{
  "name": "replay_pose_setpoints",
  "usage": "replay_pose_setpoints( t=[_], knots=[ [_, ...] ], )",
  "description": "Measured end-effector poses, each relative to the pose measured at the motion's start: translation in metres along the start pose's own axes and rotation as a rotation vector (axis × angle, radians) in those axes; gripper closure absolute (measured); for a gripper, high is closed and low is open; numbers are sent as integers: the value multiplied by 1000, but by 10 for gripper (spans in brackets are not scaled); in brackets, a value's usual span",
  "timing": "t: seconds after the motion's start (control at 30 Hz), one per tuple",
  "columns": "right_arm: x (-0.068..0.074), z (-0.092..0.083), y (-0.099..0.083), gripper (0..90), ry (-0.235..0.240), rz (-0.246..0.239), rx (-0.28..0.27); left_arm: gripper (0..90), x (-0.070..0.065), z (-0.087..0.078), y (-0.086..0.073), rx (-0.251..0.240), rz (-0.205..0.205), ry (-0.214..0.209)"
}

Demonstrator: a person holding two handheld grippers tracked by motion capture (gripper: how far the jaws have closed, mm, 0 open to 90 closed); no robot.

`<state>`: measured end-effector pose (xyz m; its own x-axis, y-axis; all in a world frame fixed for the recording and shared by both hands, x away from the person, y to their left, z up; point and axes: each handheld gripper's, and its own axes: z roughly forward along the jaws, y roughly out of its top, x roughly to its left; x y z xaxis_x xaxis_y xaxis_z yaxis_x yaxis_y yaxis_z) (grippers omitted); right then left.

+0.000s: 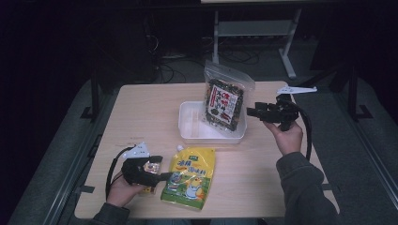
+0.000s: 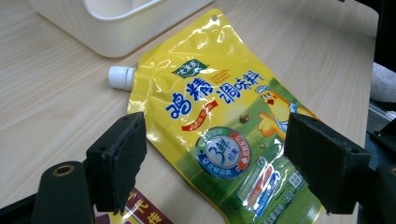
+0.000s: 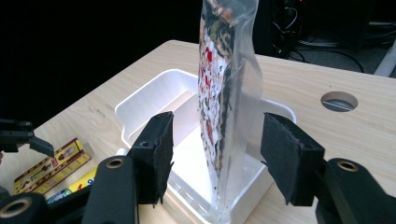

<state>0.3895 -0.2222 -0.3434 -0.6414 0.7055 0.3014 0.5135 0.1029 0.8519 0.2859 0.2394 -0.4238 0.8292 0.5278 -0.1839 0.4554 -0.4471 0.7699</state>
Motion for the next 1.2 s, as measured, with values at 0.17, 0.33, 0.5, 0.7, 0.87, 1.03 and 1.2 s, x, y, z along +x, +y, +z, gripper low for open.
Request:
replay_pose_setpoints(
  t=[0.17,0.33,0.5,0.7,0.87,1.03,1.2],
  knots=[
    [4,-1,-4,423,8,-8,7,205,-1,0,0,-2,2,-1],
    [11,1,-9,402,17,-18,39,203,1,0,-1,-1,0,2],
    [16,1,-12,391,34,-22,38,202,2,-2,-2,-5,-5,9],
    [28,4,-19,376,55,-40,74,202,1,-1,-1,-4,-2,11],
    [38,7,-24,370,75,-59,102,202,1,-2,0,-7,1,13],
    [49,10,-28,364,89,-79,127,201,0,-2,1,-1,6,15],
    [57,13,-31,360,110,-92,146,201,0,-3,0,-5,3,18]
  ],
)
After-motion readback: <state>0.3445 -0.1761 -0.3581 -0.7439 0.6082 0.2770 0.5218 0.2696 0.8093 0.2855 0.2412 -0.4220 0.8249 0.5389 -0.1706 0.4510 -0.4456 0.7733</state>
